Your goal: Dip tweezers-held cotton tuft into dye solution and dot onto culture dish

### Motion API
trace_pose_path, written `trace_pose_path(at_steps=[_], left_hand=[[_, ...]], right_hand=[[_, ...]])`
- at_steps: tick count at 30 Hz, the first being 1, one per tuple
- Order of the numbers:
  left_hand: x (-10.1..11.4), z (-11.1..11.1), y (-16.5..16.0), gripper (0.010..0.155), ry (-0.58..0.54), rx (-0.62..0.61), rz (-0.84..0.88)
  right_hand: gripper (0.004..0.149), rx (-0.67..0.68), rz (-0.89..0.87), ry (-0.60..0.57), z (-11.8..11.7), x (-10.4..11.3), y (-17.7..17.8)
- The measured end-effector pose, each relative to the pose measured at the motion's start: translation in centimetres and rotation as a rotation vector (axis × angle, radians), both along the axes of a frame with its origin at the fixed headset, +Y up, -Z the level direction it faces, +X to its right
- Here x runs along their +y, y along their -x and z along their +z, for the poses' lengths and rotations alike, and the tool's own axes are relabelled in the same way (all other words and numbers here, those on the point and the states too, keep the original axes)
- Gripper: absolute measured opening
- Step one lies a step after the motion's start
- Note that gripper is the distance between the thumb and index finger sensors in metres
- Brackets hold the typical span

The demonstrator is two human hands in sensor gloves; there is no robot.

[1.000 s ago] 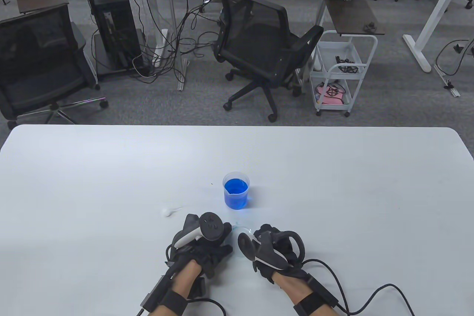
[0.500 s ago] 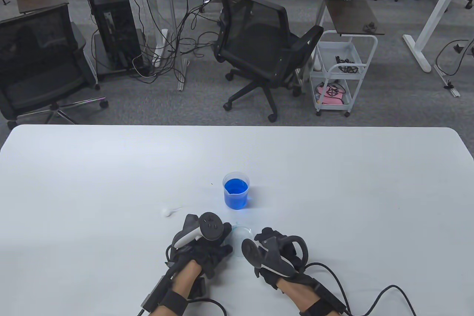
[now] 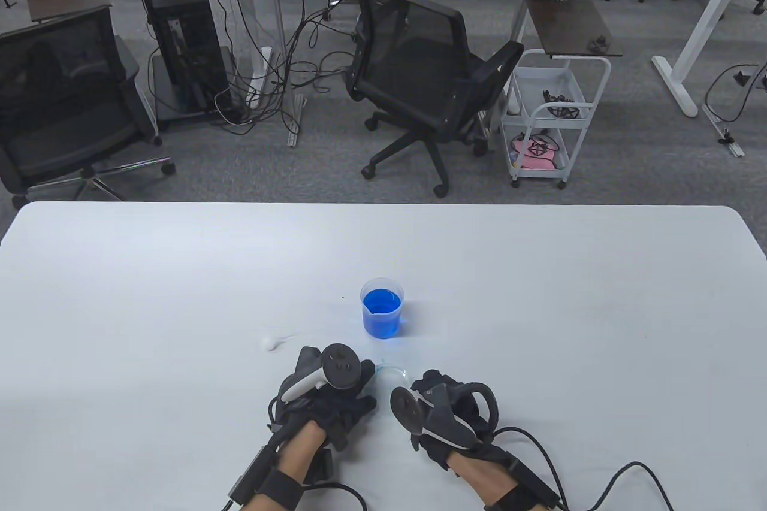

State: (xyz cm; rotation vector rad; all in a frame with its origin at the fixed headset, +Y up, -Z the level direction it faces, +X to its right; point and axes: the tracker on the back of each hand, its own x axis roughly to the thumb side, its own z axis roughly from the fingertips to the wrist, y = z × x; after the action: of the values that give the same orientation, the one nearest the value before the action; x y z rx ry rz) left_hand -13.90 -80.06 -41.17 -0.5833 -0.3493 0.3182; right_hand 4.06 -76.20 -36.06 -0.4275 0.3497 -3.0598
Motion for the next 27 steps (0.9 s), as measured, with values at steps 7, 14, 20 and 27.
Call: trace_pose_path(at_steps=[7,14,20,27], left_hand=[[0.0,0.0,0.0,0.070,0.003,0.002,0.002],[0.0,0.0,0.0,0.070,0.005,0.003,0.000],[0.0,0.0,0.0,0.070,0.006,0.003,0.002],[0.0,0.0,0.0,0.070,0.005,0.004,-0.001]], right_hand=[[0.040,0.015,0.019,0.031,0.1,-0.8,0.3],[0.040,0.024,0.056,0.058,-0.2,-1.9,0.5],[0.040,0.042,0.015,0.018,0.5,-0.6,0.7],[0.040,0.061,0.003,0.001,0.9,-0.1,1.1]])
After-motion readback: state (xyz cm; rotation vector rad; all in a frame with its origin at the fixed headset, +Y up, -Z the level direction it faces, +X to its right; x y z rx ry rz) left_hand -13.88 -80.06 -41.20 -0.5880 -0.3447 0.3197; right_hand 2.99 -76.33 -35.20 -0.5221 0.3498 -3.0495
